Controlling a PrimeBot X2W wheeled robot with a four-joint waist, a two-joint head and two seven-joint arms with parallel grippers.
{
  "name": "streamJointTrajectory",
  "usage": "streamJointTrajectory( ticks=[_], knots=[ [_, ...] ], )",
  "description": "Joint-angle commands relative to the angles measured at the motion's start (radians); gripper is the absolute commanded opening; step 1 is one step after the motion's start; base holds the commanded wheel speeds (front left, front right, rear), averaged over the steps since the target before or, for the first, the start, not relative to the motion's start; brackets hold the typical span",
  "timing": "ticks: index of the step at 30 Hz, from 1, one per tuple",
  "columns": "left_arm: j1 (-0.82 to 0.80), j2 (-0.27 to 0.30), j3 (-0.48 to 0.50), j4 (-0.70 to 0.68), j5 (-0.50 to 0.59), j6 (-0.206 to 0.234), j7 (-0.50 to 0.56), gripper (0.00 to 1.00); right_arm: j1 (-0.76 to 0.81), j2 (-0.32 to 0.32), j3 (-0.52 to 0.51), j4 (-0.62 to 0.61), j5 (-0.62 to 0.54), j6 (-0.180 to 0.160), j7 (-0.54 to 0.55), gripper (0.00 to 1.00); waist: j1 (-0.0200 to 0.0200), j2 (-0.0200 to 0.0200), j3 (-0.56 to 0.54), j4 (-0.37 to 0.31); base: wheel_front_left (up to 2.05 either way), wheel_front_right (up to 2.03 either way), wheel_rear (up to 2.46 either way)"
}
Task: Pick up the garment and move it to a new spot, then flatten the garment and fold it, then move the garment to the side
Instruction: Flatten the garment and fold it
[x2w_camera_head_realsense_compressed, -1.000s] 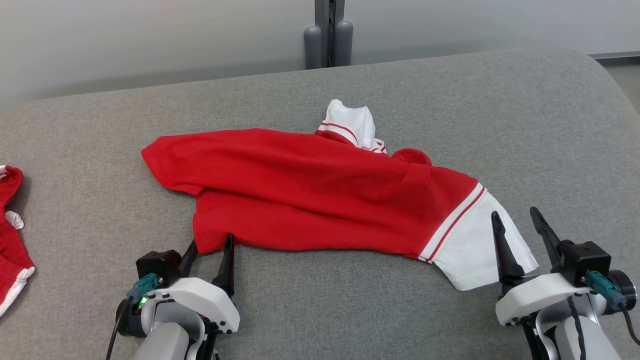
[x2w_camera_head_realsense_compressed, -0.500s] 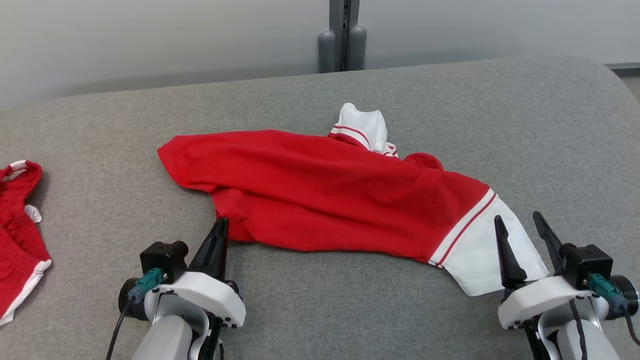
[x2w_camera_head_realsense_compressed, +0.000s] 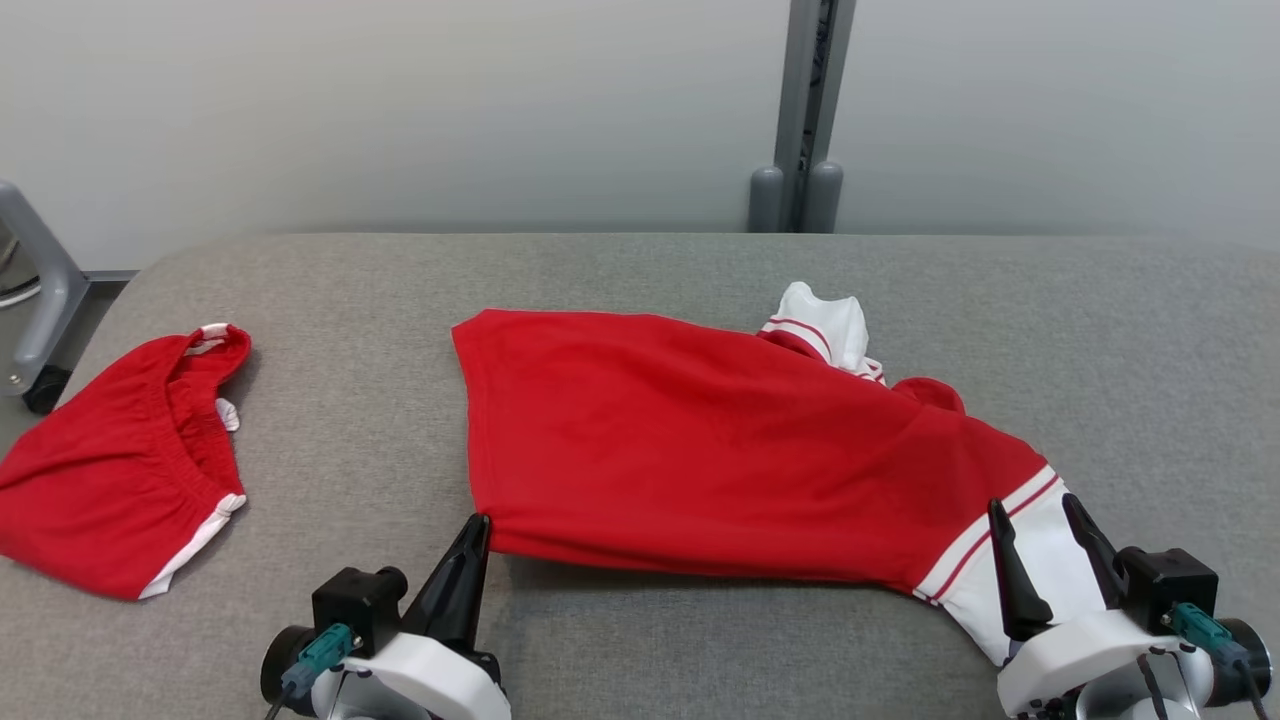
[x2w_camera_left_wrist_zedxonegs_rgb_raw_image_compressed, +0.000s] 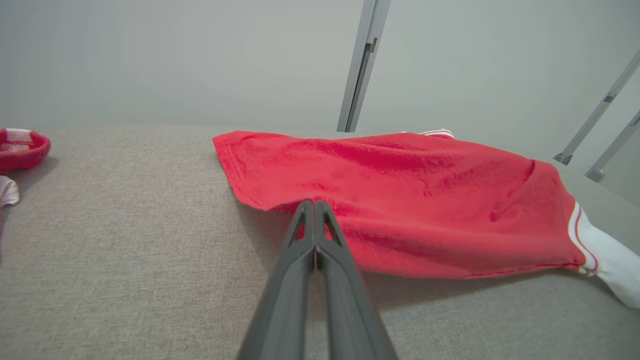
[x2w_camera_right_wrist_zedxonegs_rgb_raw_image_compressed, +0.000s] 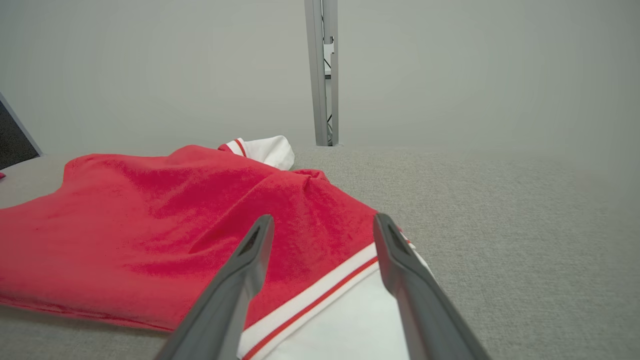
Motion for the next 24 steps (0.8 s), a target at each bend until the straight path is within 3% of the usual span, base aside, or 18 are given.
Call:
streamJointTrajectory(
  ticks=[1, 5, 11, 24],
  knots=[
    [0.016, 0.004, 0.0, -0.017, -0.004, -0.005, -0.002, 0.0, 0.014, -0.005, -0.001, -0.003, 0.007, 0.0, -0.005, 1.0, 0.0, 0.0, -0.018, 0.027, 0.0, 0.0, 0.0],
    [0.039, 0.004, -0.004, -0.032, 0.005, 0.001, -0.002, 0.0, 0.013, -0.006, 0.011, -0.003, 0.016, 0.0, -0.005, 1.0, 0.0, 0.0, -0.014, 0.028, 0.0, 0.0, 0.0],
    [-0.006, 0.004, 0.033, 0.01, 0.026, 0.023, -0.002, 0.0, -0.014, -0.006, 0.032, -0.008, 0.024, 0.0, -0.005, 1.0, 0.0, 0.0, 0.029, -0.029, 0.0, 0.0, 0.0],
    [-0.118, 0.024, 0.148, 0.217, 0.05, 0.094, -0.002, 0.0, -0.049, -0.005, 0.016, -0.015, -0.001, 0.0, -0.005, 1.0, 0.0, 0.0, 0.092, -0.166, 0.0, 0.0, 0.0]
  ],
)
